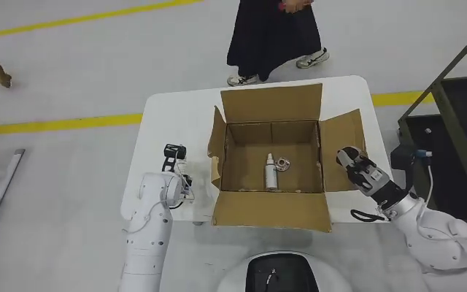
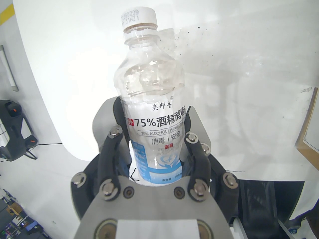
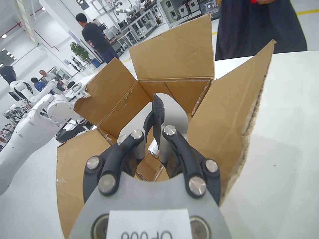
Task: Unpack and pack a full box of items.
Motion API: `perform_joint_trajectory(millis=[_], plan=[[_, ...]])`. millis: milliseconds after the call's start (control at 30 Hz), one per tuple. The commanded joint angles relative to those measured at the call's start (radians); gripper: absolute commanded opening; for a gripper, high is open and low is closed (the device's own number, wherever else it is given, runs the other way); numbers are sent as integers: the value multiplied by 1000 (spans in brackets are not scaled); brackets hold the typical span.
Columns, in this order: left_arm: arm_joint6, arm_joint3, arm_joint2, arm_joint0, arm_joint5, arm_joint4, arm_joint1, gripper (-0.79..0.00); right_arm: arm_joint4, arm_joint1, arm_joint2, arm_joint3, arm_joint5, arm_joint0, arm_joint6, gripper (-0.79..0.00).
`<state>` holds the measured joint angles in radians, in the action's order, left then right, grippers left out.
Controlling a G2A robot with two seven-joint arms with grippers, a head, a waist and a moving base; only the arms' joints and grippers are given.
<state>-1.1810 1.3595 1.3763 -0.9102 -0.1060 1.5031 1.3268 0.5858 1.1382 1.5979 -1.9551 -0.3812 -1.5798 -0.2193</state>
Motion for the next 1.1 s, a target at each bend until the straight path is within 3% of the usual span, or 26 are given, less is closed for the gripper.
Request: perform_joint_trajectory(millis=[0,200,533,700,800,1067], plan=[[-2,0,-1,2,4,-2,0,0,0,0,1,0,-1,0,-1,-785],[-5,42,3,0,3,4,-3,0,-1,0,1,-4,-2,1,-3,-785],[-65,249,79,-52,6,-57,-16,0,0,-1,-38,-67,-1,52,-66,-785],[-64,255,82,-52,6,-54,-16,0,90,3,-137,-57,99,137,-169,-785],[-64,255,82,-52,6,-54,-16,0,185,11,-203,-6,214,198,-181,-785],[-64,255,82,-52,6,-54,-16,0,196,12,-213,1,220,203,-179,-785]])
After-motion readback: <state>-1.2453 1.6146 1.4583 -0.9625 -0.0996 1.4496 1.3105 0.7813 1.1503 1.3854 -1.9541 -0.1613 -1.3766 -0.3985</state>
